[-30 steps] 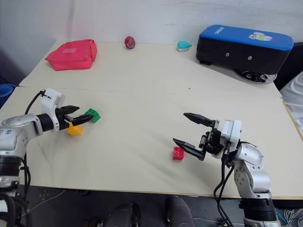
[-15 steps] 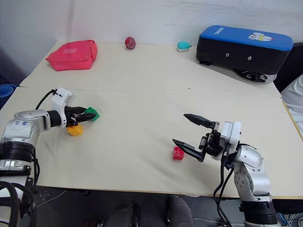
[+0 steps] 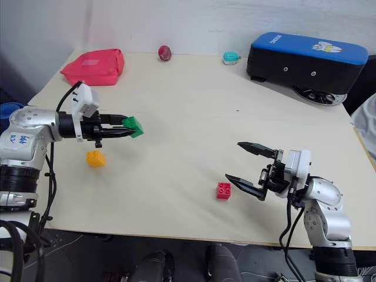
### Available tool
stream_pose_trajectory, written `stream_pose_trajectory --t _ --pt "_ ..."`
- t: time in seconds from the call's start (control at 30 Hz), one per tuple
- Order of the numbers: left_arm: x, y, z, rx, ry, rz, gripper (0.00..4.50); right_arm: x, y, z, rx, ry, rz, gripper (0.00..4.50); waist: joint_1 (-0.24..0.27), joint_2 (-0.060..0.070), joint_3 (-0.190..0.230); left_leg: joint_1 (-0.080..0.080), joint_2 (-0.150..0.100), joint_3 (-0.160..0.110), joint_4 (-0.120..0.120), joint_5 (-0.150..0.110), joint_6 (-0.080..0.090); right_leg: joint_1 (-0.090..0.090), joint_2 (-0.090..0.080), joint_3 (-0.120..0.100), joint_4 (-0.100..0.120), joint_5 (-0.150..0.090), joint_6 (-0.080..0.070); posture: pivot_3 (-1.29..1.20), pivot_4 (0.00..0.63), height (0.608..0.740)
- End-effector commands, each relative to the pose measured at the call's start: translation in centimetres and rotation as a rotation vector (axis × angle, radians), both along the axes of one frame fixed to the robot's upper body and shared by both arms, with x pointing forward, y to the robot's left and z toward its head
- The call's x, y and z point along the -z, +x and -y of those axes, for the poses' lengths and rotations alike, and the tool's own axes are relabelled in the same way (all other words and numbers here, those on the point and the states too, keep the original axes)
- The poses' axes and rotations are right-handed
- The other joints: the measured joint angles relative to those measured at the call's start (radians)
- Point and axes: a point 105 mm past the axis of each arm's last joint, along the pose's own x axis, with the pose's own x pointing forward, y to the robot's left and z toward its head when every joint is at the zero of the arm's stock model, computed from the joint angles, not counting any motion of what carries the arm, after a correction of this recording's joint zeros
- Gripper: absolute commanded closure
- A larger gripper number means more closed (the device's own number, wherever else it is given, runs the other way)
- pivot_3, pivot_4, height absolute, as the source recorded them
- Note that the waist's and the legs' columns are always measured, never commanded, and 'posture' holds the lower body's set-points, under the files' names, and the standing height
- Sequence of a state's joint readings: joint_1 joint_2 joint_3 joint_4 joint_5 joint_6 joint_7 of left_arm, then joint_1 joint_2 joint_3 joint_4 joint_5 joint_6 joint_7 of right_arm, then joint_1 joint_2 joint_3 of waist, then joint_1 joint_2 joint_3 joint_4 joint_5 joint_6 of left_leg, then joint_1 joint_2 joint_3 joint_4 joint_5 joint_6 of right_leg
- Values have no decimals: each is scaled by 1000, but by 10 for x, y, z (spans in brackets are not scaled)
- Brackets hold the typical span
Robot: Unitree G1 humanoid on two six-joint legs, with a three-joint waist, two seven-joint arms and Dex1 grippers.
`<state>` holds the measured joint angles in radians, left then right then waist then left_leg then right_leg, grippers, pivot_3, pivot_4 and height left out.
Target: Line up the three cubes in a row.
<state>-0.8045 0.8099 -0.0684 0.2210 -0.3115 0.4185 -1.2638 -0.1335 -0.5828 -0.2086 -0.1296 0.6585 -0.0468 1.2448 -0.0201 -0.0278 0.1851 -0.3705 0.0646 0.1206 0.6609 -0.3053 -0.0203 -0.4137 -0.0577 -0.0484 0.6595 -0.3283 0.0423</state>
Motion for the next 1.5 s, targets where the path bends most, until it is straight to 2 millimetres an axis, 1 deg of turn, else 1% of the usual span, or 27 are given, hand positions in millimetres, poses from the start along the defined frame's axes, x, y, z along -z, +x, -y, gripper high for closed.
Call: stream_pose_trajectory --t 0.03,0.07,0.13,0.2,0.27,0.3,0.37,0.4,0.47,0.53,0.73,0.83,0.87,0.9,0.97,1.03,1.07,1.13,1.2,1.23,1.3,1.37,1.43,1.5 --pt "21 -40 51 283 109 -86 3026 4 -14 15 -24 -69 7 0 0 0 0 0 0 0 0 0 0 0 0 0 0 0 0 0 150 740" --pt "29 -47 63 323 119 -117 3026 8 -18 16 -32 -84 -4 0 0 0 0 0 0 0 0 0 0 1 0 1 0 0 1 0 150 740" --pt "43 -52 81 333 119 -148 3026 13 -26 17 -48 -103 -25 0 1 0 0 0 0 0 0 0 0 1 0 1 0 -1 1 0 150 740" --pt "57 -52 92 320 134 -164 3026 22 -37 17 -90 -150 -40 0 -2 0 0 1 0 -1 1 0 0 1 1 2 1 -1 1 0 150 740" --pt "72 -50 99 316 202 -152 3026 29 -46 18 -96 -161 -72 0 -7 0 0 1 0 -1 2 0 0 1 2 2 1 -1 1 0 150 740" --pt "77 -50 103 315 223 -147 3026 33 -48 19 -92 -165 -89 0 -8 0 0 1 0 -1 1 0 0 1 3 3 1 -1 1 0 150 740" --pt "81 -52 113 317 219 -167 3026 37 -51 22 -76 -166 -106 0 -8 0 0 2 1 -1 1 0 0 1 4 4 1 -1 1 0 150 740" --pt "83 -54 116 323 225 -175 3026 38 -52 23 -69 -166 -112 0 -7 0 0 2 1 -1 1 0 0 1 4 5 1 -1 1 0 150 740" --pt "91 -54 116 318 270 -161 3026 40 -53 25 -53 -166 -115 0 -7 0 0 2 0 -1 2 0 0 1 4 5 1 -1 1 0 150 740" --pt "95 -52 116 303 283 -162 3026 40 -53 27 -41 -165 -113 0 -7 0 0 2 1 -1 2 0 0 1 4 5 1 -1 1 0 150 740" --pt "99 -51 117 272 308 -163 3026 40 -52 26 -25 -157 -105 0 -5 0 0 2 1 -2 2 0 -1 2 5 6 1 -1 1 0 150 740" --pt "97 -52 121 265 292 -146 3026 40 -51 25 -24 -153 -103 0 -3 0 0 3 1 -2 2 0 -1 2 5 6 1 -1 1 0 150 740" --pt "96 -52 122 267 287 -139 2296 41 -51 25 -24 -153 -102 0 -2 0 0 3 1 -2 2 0 -1 2 5 6 1 -1 1 0 150 740" --pt "96 -54 123 270 284 -144 2089 40 -51 24 -25 -152 -101 0 -2 0 0 3 0 -2 2 0 -1 2 4 6 1 -1 1 0 150 740" --pt "89 -50 127 243 242 -125 1513 39 -49 21 -28 -150 -98 0 -2 0 0 3 0 -2 2 0 0 2 4 6 1 -1 1 0 150 740" --pt "78 -48 126 230 208 -76 891 37 -48 19 -31 -149 -95 0 -5 0 0 2 1 -2 2 0 0 2 4 6 1 -1 2 0 150 740" --pt "75 -48 125 229 203 -64 647 37 -47 19 -32 -149 -95 0 -6 0 0 2 1 -2 2 0 0 2 4 6 1 -1 2 0 150 740" --pt "64 -56 114 255 171 -67 21 35 -45 17 -39 -149 -92 0 -8 0 0 3 1 -2 2 0 -1 2 5 6 2 -1 1 0 150 740" --pt "54 -63 99 261 143 -67 21 34 -42 17 -43 -148 -91 0 -11 1 0 3 1 -3 2 0 -1 2 6 7 2 -1 1 0 150 740" --pt "50 -63 92 241 127 -62 21 33 -41 17 -47 -148 -90 0 -10 1 0 4 1 -3 2 0 -1 2 6 8 2 -1 1 0 150 740" --pt "35 -60 76 180 27 -23 21 31 -38 16 -52 -137 -86 0 -8 1 0 4 1 -4 2 0 -1 2 7 9 2 -1 1 0 150 740" --pt "21 -57 55 119 -75 69 21 28 -34 15 -51 -114 -77 0 -6 1 0 4 1 -4 2 0 -1 2 6 10 2 -1 1 0 150 740" --pt "14 -60 24 14 -185 138 21 23 -29 10 -54 -86 -64 0 -9 1 0 4 1 -4 2 0 -1 2 6 10 2 -1 1 0 150 740" --pt "18 -68 -7 -93 -247 178 21 19 -24 5 -57 -54 -56 0 -15 1 0 5 2 -3 1 -1 -2 2 6 10 2 -1 1 0 150 740"
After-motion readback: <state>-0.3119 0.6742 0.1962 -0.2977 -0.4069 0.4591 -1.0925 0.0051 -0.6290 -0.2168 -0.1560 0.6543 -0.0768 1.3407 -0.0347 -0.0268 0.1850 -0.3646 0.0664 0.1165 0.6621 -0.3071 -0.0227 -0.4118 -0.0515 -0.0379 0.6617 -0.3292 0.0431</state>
